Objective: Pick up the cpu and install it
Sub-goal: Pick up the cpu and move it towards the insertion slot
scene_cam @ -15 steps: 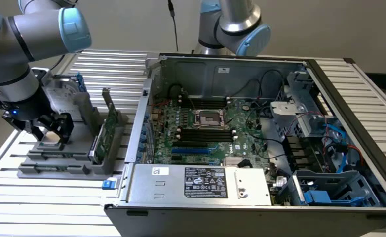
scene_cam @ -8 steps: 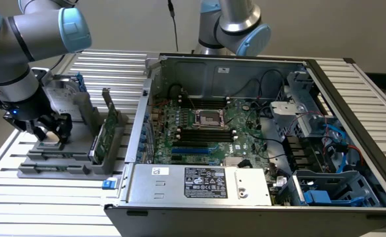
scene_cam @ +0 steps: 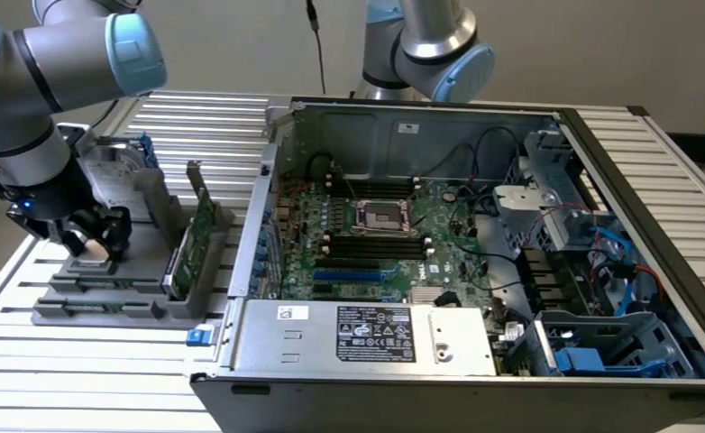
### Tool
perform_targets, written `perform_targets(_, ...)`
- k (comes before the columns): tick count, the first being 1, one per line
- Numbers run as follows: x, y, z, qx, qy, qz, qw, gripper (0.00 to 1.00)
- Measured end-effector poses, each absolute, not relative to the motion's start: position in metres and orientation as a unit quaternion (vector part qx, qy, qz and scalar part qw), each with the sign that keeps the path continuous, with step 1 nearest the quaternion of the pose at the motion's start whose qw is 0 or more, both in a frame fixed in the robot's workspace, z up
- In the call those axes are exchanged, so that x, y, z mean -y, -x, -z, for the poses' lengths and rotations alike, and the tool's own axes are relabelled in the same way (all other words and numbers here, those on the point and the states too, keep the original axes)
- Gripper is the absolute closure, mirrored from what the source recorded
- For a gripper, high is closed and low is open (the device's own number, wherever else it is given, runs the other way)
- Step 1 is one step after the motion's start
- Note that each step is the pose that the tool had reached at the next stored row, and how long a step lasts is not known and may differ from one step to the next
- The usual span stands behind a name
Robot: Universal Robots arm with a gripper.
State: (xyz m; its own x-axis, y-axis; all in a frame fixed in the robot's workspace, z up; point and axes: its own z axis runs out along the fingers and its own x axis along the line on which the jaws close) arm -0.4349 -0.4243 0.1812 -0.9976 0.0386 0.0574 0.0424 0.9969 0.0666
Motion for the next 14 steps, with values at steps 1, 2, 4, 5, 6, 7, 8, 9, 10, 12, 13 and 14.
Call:
perform_targets(1,0.4244,0.4356,-0.1825,0.999,0.02,0.036,0.028,0.4)
perform_targets(2,0.4244,0.4357,-0.1826,0.999,0.02,0.036,0.028,0.4)
perform_targets(4,0.4246,0.4357,-0.1829,0.999,0.02,0.036,0.028,0.4)
perform_targets(5,0.4247,0.4357,-0.1831,0.999,0.02,0.036,0.028,0.4)
perform_targets(6,0.4248,0.4358,-0.1835,0.999,0.02,0.036,0.028,0.4)
perform_targets(7,0.4249,0.4358,-0.1837,0.999,0.02,0.036,0.028,0.4)
perform_targets(8,0.425,0.4358,-0.1839,0.999,0.02,0.037,0.028,0.4)
perform_targets(9,0.4251,0.4359,-0.1841,0.999,0.02,0.037,0.028,0.4)
perform_targets(10,0.4252,0.4359,-0.1842,0.999,0.02,0.037,0.028,0.4)
perform_targets(12,0.4253,0.4359,-0.1845,0.999,0.02,0.037,0.028,0.4)
perform_targets(13,0.4254,0.4359,-0.1846,0.999,0.02,0.037,0.028,0.45)
perform_targets(14,0.4255,0.4359,-0.1847,0.999,0.02,0.037,0.028,0.45)
